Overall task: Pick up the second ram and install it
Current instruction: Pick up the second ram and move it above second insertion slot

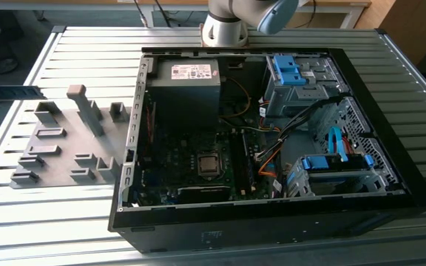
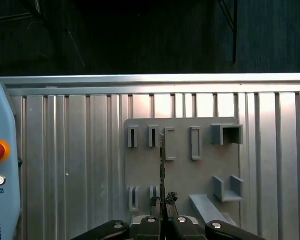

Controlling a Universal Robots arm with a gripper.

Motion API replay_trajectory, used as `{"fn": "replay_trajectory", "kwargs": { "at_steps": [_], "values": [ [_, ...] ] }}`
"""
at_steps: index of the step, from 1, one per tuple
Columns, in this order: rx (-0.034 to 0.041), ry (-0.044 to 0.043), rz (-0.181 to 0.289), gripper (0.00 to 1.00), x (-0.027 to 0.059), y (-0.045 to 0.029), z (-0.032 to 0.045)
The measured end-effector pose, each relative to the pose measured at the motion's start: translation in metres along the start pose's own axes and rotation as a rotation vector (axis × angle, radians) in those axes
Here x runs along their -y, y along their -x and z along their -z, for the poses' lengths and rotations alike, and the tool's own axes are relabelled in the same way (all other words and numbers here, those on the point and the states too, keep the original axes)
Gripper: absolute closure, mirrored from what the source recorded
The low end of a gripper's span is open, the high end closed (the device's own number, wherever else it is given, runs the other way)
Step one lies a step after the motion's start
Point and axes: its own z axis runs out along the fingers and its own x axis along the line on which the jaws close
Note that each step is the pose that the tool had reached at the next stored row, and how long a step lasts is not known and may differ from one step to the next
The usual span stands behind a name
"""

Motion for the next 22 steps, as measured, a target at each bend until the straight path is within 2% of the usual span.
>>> {"fn": "replay_trajectory", "kwargs": {
  "at_steps": [15, 22],
  "values": [
    [0.0000, 0.0000, 0.000, 0.86, -0.0001, 0.0003, 0.0170],
    [0.0000, 0.0000, 0.000, 0.86, -0.0002, 0.0005, 0.0319]
  ]
}}
